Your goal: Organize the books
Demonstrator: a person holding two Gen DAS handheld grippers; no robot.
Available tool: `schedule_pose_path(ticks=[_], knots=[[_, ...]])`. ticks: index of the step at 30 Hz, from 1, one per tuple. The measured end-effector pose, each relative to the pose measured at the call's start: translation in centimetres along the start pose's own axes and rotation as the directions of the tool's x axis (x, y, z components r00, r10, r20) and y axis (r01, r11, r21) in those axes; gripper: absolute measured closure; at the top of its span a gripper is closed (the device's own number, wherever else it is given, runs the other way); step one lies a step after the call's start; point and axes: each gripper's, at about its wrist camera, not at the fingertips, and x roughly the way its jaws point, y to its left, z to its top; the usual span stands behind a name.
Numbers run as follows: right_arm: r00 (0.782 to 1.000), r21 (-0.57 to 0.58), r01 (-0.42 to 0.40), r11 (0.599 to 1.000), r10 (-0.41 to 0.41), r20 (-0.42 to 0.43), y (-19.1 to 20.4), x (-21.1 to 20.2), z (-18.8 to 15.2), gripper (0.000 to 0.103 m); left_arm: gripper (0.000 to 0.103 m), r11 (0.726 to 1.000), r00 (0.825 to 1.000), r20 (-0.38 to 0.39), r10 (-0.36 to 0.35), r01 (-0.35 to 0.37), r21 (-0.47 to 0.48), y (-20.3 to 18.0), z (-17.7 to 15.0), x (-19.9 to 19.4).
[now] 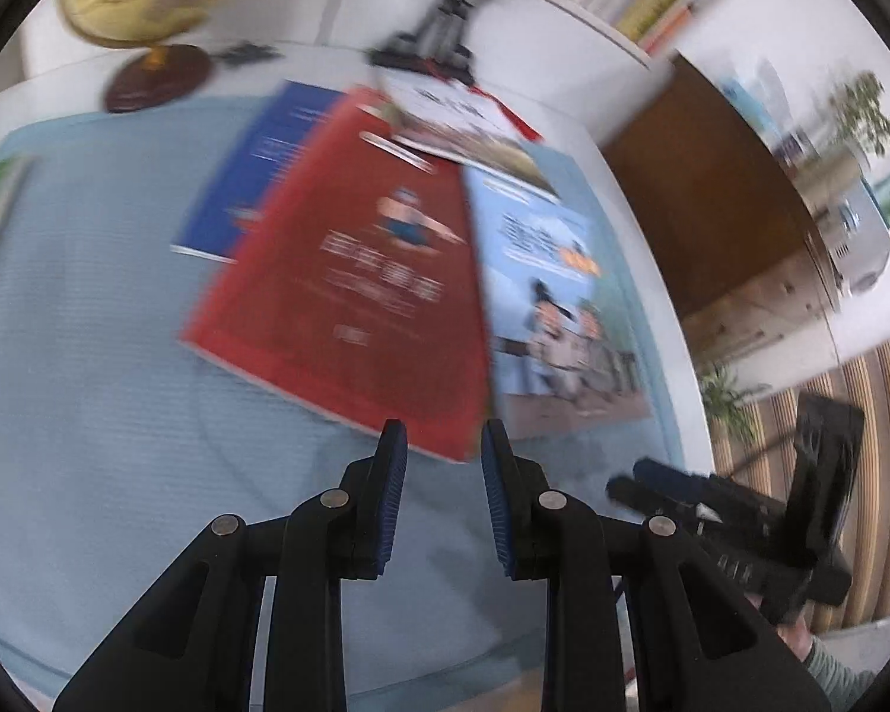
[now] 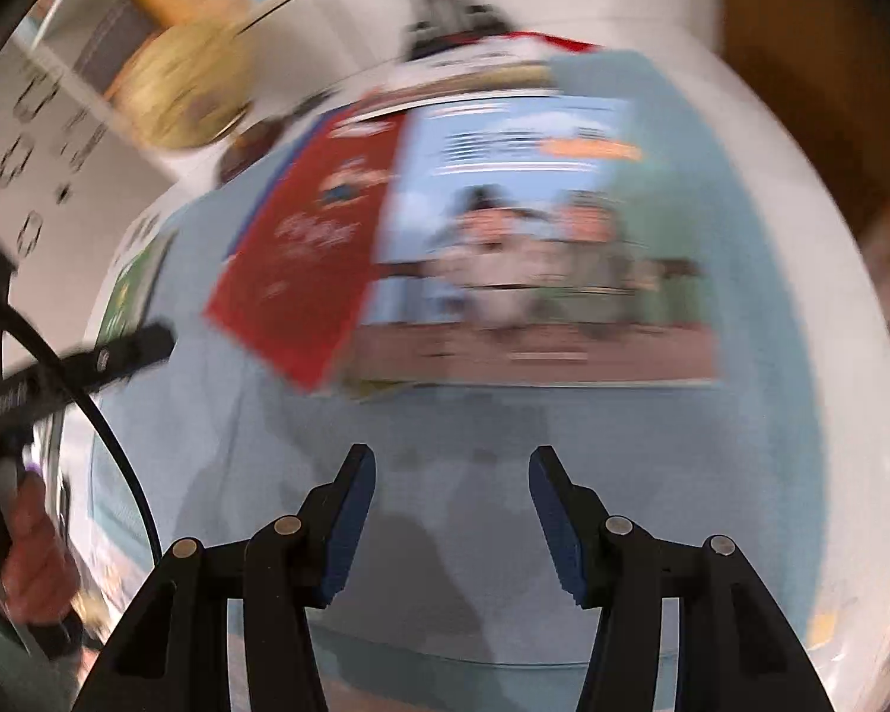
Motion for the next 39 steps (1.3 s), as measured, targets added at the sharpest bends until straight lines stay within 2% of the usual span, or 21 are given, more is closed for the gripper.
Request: schedule_pose_path(ticks=[5,7,8,12,17,19,20,23,25,32,35,39], knots=[[0.999,0.109,-0.004,0.994,-0.001,0.044,-5.0,-1.0,1.8,0.051,0.08,0.999,0.998,-0.037,-0.046,0.046,0.004,-3.1,0.6,3.0],[0.999,0.118,-0.013,0.993,0.008,0.05,-6.3,-1.1,2.6,0.051,0.08,0.984,0.983,-0.067,-0.172,0.169,-0.048,-3.2,1.0,4.1],[0.999,0.112,-0.013,0.994,0.008,0.051,-6.5,-1.0,3.0,0.051,0.08,0.977,0.976,-0.08,-0.203,0.196,-0.088,-3.1,1.3,4.7],[0.998,0.094,-0.024,0.995,0.018,0.066,-7.4,-0.7,4.4,0.051,0.08,0.993,0.993,-0.065,-0.102,0.098,-0.061,-3.6,2.7,5.7],[0.997,0.032,-0.001,0.999,-0.002,0.073,-7.0,1.1,6.9,0.052,0.08,0.995,0.997,-0.062,-0.053,0.047,-0.092,-3.1,4.7,7.5],[0.997,0.01,0.025,1.0,-0.026,0.067,-6.7,2.0,7.7,0.059,0.08,0.995,0.997,-0.066,-0.028,0.021,-0.095,-2.8,5.1,8.2],[0.997,0.003,0.041,0.999,-0.041,0.061,-6.6,2.5,8.1,0.059,0.08,0.995,0.997,-0.07,-0.016,0.009,-0.1,-2.7,5.1,8.6],[0.998,-0.009,0.047,0.999,-0.047,0.049,-6.4,3.8,8.9,0.061,0.08,0.993,0.997,-0.079,-0.021,0.011,-0.12,-2.4,4.8,9.7],[0.998,-0.011,0.056,0.998,-0.055,0.043,-6.4,4.4,9.2,0.061,0.077,0.992,0.998,-0.058,-0.033,0.026,-0.122,-2.3,4.8,9.6],[0.999,-0.03,0.042,0.999,-0.041,0.036,-6.0,4.6,9.2,0.059,0.075,0.988,0.994,-0.058,-0.093,0.085,-0.126,-2.2,4.7,9.7],[0.999,-0.04,0.039,0.998,-0.038,0.024,-6.0,4.3,8.6,0.058,0.075,0.988,0.99,-0.079,-0.117,0.108,-0.113,-2.4,3.7,9.5],[1.0,-0.084,0.015,0.996,-0.015,-0.002,-5.2,3.8,6.8,0.057,0.075,0.991,0.988,-0.106,-0.11,0.102,-0.082,-2.3,0.7,8.3]])
